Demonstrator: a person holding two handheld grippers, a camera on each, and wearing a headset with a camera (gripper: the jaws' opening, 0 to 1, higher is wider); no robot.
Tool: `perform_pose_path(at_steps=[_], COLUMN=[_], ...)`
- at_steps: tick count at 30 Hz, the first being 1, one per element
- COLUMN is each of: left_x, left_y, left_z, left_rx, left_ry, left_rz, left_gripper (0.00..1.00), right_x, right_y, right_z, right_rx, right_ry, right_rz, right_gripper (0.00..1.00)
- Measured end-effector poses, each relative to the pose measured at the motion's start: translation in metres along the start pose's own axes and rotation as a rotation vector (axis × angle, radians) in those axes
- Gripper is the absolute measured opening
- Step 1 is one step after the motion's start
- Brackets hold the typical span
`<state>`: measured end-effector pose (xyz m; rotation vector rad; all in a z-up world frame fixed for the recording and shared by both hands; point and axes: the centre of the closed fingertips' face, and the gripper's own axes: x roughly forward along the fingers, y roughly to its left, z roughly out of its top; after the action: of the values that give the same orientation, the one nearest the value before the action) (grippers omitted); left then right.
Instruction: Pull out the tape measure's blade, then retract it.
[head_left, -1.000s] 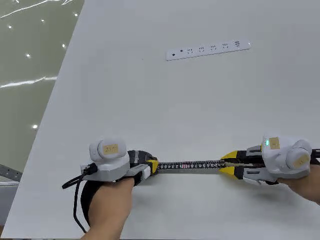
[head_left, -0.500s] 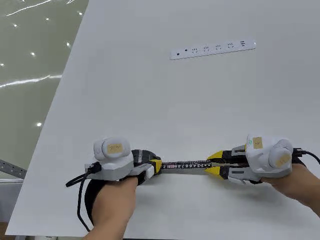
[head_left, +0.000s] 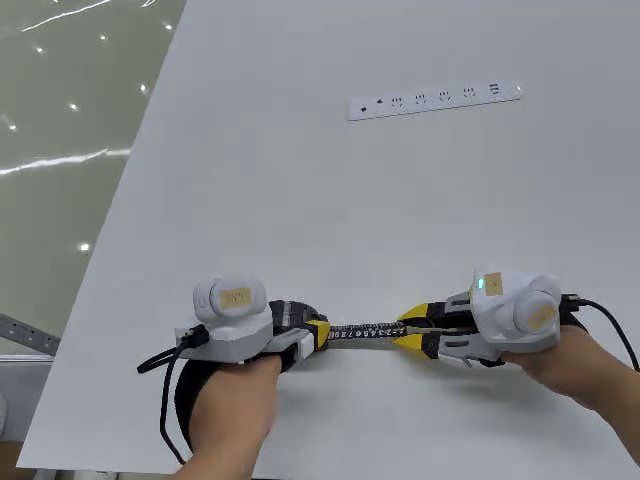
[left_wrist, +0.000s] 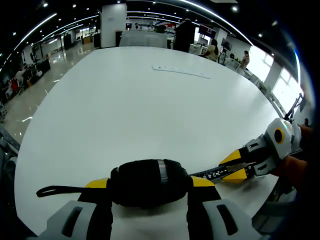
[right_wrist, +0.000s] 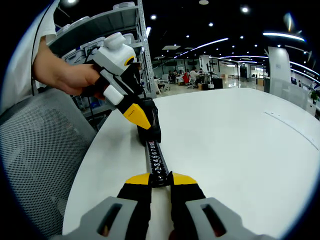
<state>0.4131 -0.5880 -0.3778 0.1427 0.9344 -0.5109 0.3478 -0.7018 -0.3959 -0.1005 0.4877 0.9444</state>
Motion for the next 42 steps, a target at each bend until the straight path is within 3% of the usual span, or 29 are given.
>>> perform_pose_path(at_steps=[27,42], left_x=[0.000,0.001], left_y=[0.000,0.001], left_z=[0.000,0.000], left_rx=[-0.012,-0.007], left_ry=[-0.008,0.015], left_rz=[-0.006,0.017], left_gripper=[0.57,0.57], right_x=[0.014,0.021], right_y=[0.003,0.004], right_z=[0.002,0.004], right_rx=[0.011,-0.023], right_ry=[-0.004,-0.005], right_rz=[0.015,0.009], right_gripper=[0.12,0.12])
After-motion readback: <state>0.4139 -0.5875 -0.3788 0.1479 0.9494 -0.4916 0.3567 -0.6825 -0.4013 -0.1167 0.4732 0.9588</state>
